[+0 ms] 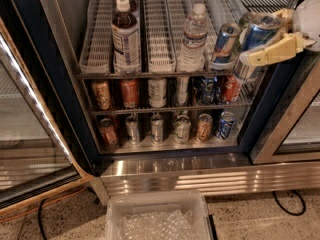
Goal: Pick redbull can from top shelf of fridge
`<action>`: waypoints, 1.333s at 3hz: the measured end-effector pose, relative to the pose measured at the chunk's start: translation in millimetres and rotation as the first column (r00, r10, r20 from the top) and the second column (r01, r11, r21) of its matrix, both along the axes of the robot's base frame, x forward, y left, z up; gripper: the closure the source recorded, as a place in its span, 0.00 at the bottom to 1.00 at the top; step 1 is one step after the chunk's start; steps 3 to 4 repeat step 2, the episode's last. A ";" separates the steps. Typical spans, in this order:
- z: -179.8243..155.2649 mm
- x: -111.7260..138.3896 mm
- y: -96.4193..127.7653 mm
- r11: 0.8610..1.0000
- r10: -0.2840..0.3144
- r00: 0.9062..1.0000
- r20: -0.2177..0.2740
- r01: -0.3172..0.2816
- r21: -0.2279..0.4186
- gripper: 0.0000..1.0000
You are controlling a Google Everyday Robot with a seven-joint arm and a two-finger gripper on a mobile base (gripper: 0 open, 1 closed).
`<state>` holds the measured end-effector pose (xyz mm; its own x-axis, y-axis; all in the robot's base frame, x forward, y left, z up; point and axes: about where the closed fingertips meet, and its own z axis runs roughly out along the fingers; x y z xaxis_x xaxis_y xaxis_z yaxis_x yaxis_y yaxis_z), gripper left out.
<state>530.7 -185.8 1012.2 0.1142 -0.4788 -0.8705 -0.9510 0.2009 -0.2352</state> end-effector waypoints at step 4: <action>-4.3 -10.2 2.5 0.999 0.039 0.999 -0.023 -0.039 -0.012 1.00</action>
Offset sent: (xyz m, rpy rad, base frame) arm -0.0102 0.0025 -0.0043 -0.0125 0.0226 0.0386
